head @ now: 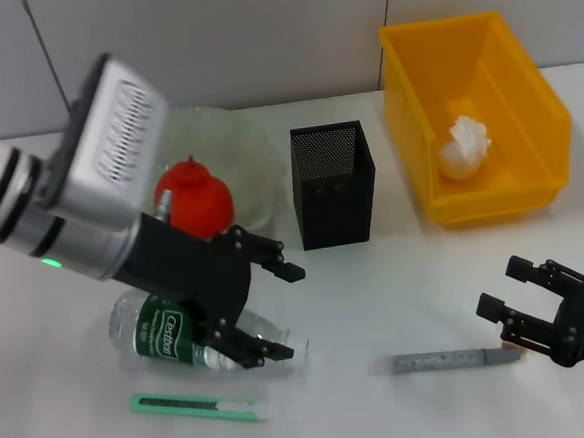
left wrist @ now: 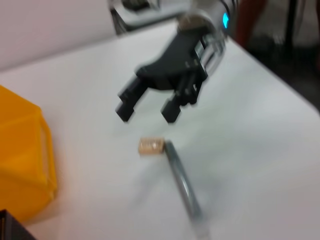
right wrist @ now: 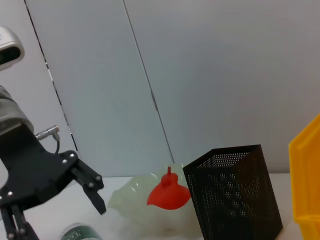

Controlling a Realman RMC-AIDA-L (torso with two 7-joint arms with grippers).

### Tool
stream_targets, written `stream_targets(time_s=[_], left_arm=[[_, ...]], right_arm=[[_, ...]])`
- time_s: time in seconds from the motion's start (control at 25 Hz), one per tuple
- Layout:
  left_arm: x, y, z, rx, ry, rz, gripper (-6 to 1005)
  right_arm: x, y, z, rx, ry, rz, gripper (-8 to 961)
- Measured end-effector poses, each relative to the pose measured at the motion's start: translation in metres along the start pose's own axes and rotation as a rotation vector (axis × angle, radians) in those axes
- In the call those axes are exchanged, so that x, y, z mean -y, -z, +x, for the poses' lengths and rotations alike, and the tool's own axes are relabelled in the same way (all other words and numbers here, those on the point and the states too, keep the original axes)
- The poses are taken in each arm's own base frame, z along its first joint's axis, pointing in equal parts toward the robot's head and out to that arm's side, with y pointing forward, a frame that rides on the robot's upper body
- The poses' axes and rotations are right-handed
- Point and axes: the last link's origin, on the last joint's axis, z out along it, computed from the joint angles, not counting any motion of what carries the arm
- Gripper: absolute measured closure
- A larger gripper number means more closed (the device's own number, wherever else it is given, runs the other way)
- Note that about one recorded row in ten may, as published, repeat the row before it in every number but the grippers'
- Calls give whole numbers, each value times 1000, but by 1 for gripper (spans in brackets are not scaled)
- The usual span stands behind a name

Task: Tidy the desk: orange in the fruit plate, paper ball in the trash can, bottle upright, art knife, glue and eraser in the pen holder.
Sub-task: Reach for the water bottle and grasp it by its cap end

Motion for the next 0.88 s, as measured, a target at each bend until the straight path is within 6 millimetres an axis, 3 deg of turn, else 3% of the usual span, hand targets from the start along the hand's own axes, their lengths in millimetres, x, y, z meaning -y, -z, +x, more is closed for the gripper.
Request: stream_targets(time_s=[0.36,0.88], left_arm=[[1,-37,27,293,-111,51,187],[0,-50,20,422,-124,7,188]], right_arm=[[0,-1,-1,6,-1,0,178],[1,-7,-5,14,2,-18,178]])
